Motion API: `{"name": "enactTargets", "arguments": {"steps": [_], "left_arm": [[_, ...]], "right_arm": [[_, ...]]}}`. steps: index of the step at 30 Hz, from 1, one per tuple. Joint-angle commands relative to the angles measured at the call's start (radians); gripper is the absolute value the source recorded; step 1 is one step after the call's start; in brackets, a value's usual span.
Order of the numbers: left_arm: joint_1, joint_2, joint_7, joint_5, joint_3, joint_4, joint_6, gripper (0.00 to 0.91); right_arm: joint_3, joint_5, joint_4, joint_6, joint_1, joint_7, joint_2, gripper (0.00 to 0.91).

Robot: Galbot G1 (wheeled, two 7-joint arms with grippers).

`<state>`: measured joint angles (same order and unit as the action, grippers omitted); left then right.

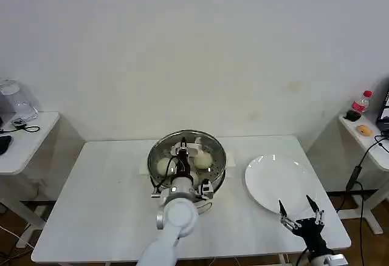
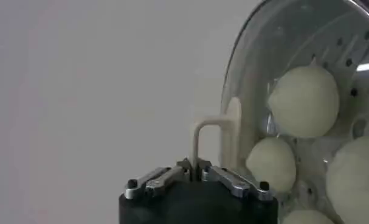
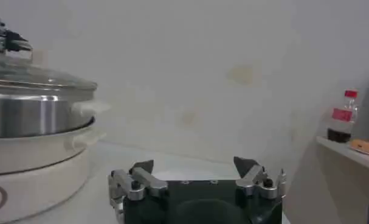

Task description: Take steamed baozi put them in steamer then cover it.

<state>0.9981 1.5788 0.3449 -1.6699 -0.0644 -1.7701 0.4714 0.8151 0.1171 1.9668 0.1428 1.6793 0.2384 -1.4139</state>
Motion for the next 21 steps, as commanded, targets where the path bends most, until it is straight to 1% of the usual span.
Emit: {"name": "enactTargets", "arguments": {"steps": [1,6,7,8,14,21], "left_arm": [[0.004,0.002,0.0,-0.004,-0.001,0.002,-0.001,0.0],[0.011,0.002,0.006,-0.003,-0.002,-0.005,-0.002,0.0],[0.013,0.004,0.001,-0.001,-0.003,-0.006,-0.001,0.03],[0.014,0.006,0.002,-0.001,-0.004,-0.008,-0.002,0.907],[0.022,0.001,0.007,0.006,-0.005,-0.036,0.0,0.907],[0.056,-0.035,0.021,0.028,-0.006,-0.116,0.001,0.907]], "right_arm": [[-0.003,0.001,0.0,0.0,-0.001,0.001,0.002,0.907],[-0.007,0.0,0.001,0.0,-0.001,0.002,0.001,0.907],[-0.008,0.0,0.0,0.0,-0.001,0.002,0.001,0.907],[-0.009,0.0,0.001,0.0,-0.001,0.002,0.001,0.907],[-0.013,-0.001,0.001,-0.001,-0.003,0.002,0.002,0.907],[-0.015,-0.004,0.0,-0.002,-0.003,0.002,0.0,0.907]]}}
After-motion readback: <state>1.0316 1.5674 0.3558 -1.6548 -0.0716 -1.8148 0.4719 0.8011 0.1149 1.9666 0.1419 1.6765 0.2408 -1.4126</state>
